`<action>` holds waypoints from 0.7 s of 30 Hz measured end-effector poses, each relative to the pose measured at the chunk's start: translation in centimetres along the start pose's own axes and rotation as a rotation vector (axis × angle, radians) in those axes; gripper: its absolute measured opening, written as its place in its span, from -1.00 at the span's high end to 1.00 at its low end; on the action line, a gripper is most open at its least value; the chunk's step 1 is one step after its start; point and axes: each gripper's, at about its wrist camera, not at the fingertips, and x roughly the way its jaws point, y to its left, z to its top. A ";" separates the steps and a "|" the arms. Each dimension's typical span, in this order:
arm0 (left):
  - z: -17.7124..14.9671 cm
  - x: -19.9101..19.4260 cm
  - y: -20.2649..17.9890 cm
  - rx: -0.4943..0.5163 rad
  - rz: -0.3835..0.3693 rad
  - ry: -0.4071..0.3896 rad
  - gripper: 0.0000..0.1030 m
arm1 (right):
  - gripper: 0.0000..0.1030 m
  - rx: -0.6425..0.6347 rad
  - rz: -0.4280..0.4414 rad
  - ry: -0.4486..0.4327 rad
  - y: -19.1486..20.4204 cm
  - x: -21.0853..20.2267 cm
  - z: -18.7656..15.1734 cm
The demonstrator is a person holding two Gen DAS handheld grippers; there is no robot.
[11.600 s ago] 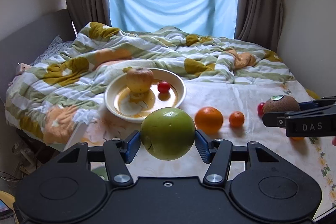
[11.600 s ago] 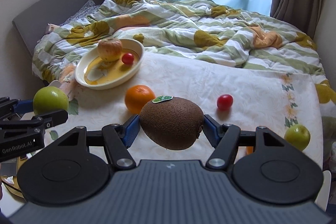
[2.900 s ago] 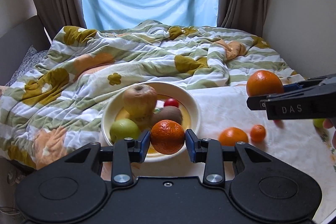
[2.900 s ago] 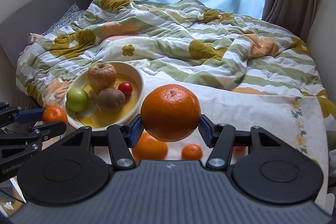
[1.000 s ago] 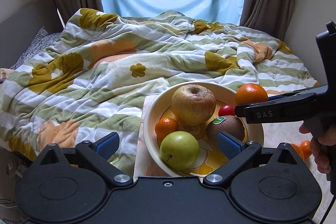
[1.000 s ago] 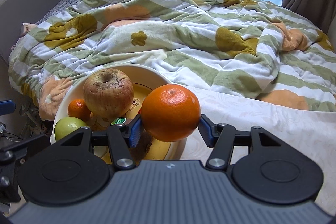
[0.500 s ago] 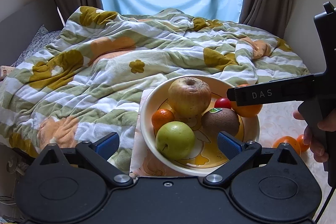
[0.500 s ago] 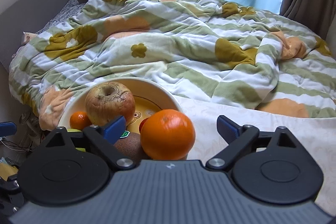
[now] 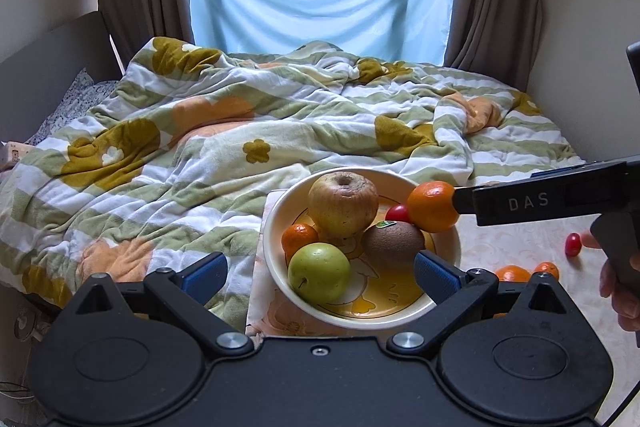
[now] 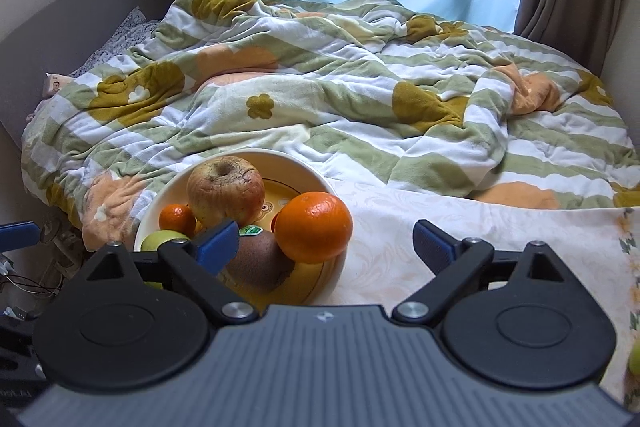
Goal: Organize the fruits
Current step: 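Withdraw both tools from the dish back over the remaining fruit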
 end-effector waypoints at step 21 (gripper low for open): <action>-2.3 -6.7 -4.3 0.048 -0.058 -0.060 -0.98 | -1.00 0.072 -0.177 -0.020 -4.2 -12.9 -6.3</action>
